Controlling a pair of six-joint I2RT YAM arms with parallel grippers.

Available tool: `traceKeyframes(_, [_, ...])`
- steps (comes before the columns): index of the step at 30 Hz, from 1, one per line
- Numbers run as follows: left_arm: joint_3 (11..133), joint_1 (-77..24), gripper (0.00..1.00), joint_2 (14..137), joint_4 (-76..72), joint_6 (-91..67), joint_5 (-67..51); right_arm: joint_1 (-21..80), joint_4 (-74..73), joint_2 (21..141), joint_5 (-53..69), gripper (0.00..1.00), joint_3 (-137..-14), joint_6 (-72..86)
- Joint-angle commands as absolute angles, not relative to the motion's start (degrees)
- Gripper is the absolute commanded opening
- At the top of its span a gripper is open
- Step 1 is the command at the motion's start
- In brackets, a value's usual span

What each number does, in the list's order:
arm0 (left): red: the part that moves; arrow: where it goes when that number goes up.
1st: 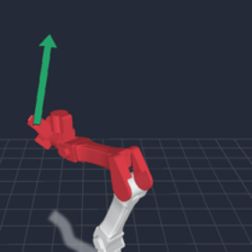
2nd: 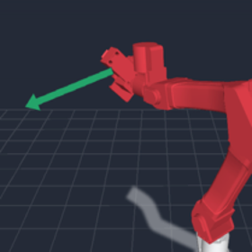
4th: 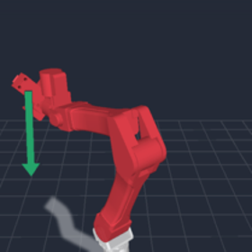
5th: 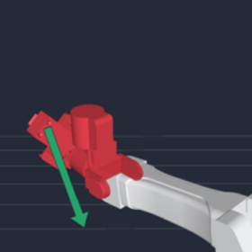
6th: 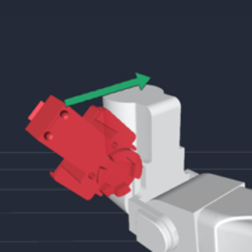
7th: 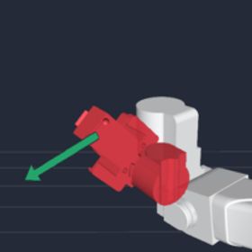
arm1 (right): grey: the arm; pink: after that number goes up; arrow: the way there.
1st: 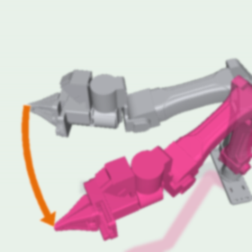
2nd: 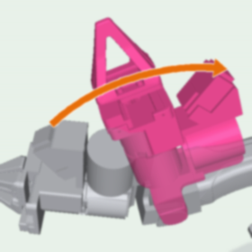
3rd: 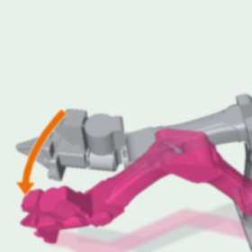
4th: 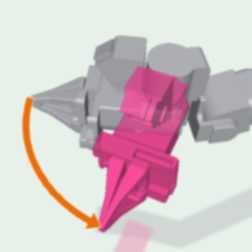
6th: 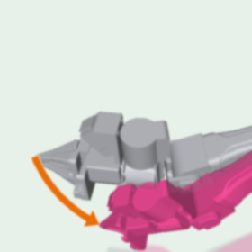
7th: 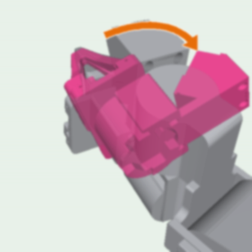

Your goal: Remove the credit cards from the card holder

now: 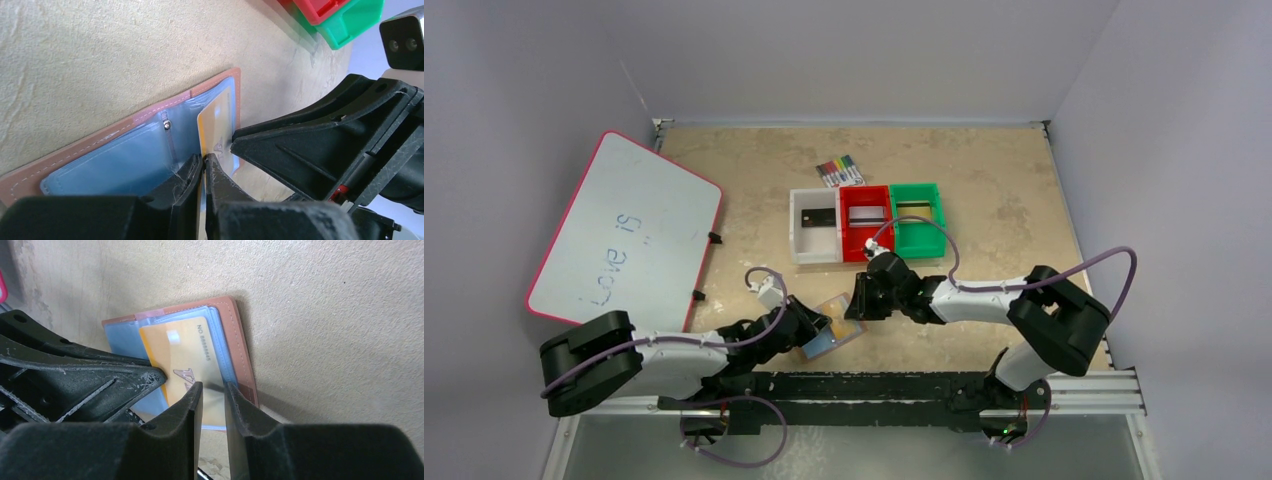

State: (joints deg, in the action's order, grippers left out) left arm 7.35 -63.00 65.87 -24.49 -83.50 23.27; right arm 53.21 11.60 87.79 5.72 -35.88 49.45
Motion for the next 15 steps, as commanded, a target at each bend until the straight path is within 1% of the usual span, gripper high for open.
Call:
traceKeyframes(1, [6.4, -63.0, 0.03, 64.0, -27.7, -84.1, 24.0, 53.3, 8.2, 90.4, 3.8, 0.26, -35.1, 49.2])
traceKeyframes(4, [5.9, -63.0, 0.0, 63.6, -28.2, -83.9, 23.9, 53.3, 8.0, 90.4, 3.7, 0.26, -35.2, 49.3])
traceKeyframes(10, [5.5, -63.0, 0.0, 63.2, -28.4, -84.0, 23.7, 53.3, 7.1, 90.7, 2.9, 0.28, -35.6, 49.5])
traceKeyframes(15, [5.2, -63.0, 0.0, 61.3, -23.6, -84.4, 24.1, 53.3, 5.3, 90.7, 1.2, 0.29, -36.2, 49.8])
